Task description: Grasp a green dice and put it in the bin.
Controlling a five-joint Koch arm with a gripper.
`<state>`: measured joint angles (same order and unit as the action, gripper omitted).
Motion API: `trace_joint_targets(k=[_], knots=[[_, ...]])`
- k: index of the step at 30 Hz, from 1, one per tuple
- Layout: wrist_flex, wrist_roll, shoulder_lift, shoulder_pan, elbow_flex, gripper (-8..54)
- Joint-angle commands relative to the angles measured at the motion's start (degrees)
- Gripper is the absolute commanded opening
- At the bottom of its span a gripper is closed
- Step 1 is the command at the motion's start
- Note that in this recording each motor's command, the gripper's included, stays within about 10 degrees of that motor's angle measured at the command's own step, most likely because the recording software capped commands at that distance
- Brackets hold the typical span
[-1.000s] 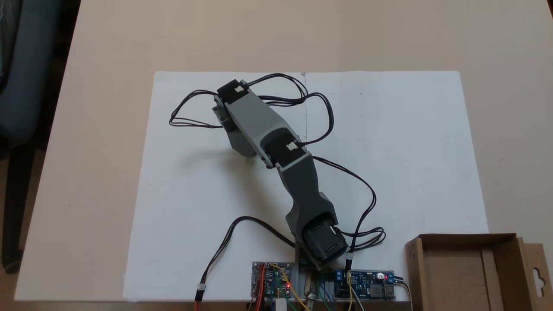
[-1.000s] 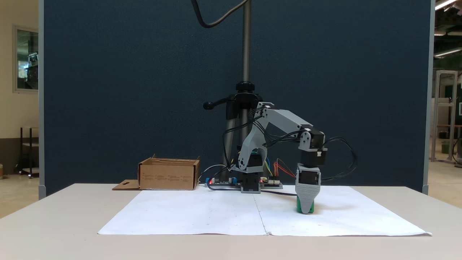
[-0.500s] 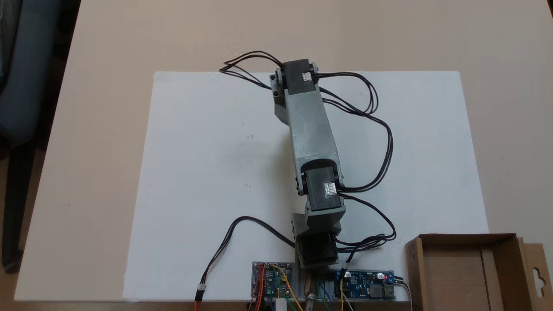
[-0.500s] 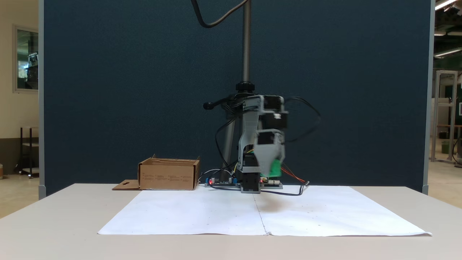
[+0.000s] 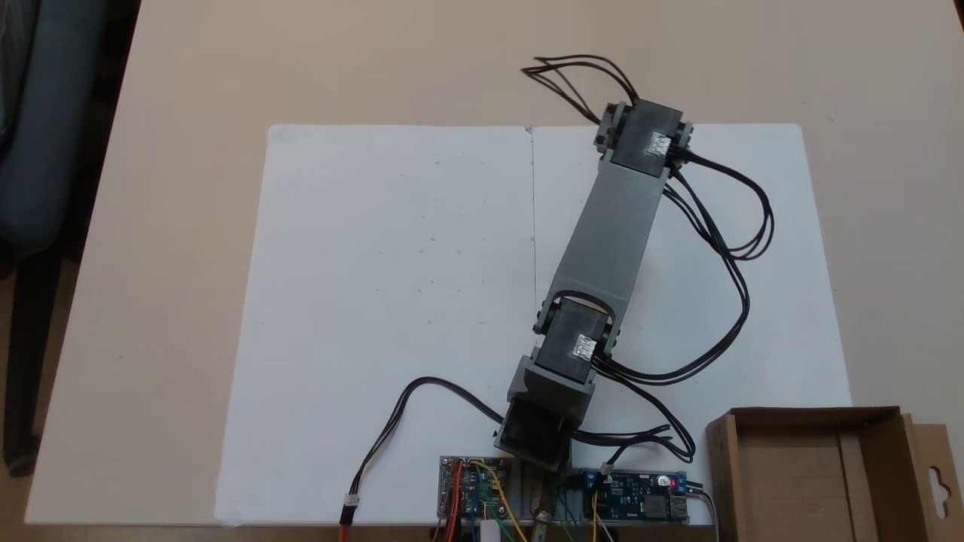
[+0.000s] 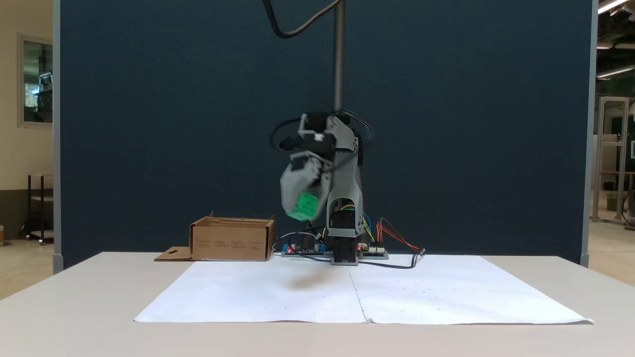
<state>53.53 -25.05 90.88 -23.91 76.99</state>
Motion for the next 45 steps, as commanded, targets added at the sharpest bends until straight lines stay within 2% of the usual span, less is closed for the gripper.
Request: trace_joint_targets(k=[1, 12, 23, 33, 45], knots=[[1.5, 7.4, 2.1, -7.0, -2.1, 12.1], [1.9, 20.1, -1.1, -39.7, -12.0, 12.1], [8.6, 32.4, -3.2, -63.5, -15.7, 12.1], [10.6, 40.7, -5.0, -75.3, -16.8, 12.1], [11.8, 44.3, -8.0, -78.0, -16.7, 12.1]])
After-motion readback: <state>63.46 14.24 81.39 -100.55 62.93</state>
